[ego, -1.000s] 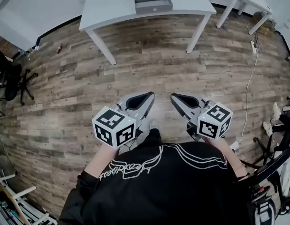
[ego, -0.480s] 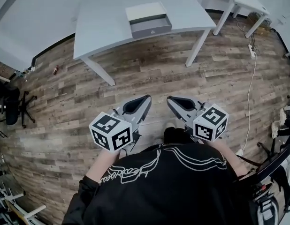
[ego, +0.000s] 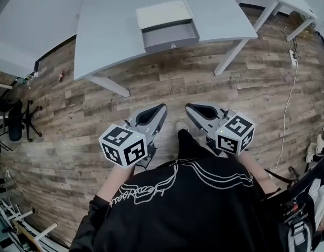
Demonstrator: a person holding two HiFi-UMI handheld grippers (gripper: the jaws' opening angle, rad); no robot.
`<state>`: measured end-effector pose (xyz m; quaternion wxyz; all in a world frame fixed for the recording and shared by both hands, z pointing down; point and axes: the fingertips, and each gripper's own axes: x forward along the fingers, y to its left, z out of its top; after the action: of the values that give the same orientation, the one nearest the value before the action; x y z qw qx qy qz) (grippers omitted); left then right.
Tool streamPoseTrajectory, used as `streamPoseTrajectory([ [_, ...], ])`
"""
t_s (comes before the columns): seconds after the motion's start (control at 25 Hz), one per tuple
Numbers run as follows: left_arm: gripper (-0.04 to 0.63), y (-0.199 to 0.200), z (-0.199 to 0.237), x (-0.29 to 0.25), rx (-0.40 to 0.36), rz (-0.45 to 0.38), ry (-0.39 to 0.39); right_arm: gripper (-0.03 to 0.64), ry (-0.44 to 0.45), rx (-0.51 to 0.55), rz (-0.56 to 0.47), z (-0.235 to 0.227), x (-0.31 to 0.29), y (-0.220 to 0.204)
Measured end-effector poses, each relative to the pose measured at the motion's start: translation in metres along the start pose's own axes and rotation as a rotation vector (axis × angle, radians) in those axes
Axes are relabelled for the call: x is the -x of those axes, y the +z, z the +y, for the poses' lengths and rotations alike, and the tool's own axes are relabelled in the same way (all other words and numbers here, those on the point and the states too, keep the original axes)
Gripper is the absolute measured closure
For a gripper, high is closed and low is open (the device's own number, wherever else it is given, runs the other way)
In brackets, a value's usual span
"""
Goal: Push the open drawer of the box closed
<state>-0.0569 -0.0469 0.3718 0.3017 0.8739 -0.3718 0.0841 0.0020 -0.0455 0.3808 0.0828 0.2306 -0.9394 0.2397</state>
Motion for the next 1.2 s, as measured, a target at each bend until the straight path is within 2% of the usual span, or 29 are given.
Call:
streamPoseTrajectory([
  [0.28,0.589,0.042,0.053,-0.067,-0.015,0.039,0.029,0.606,0.007,0.009,0.044,-0.086,-0.040,0.030],
  [0.48,0.589,0.056,0.074,-0.085,0.003,0.043,0.049,0.606,-0.006,0.063,0.085,-0.117,-0.065,0.041],
  [0.76,0.589,0.061,0.111,-0.093,0.024,0.086,0.059,0.602,-0.091,0.082,0.103,-0.154,-0.104,0.047],
  [0.88,0.589,0.062,0.127,-0.097,0.032,0.111,0.039,0.560,-0.132,0.092,0.127,-0.171,-0.123,0.045],
  [1.04,0.589,0.060,0.142,-0.106,0.034,0.138,0.007,0.541,-0.184,0.096,0.154,-0.192,-0.140,0.036],
  [1.2,0.589,0.057,0.157,-0.115,0.046,0.170,-0.023,0.527,-0.267,0.162,0.208,-0.218,-0.156,0.029],
])
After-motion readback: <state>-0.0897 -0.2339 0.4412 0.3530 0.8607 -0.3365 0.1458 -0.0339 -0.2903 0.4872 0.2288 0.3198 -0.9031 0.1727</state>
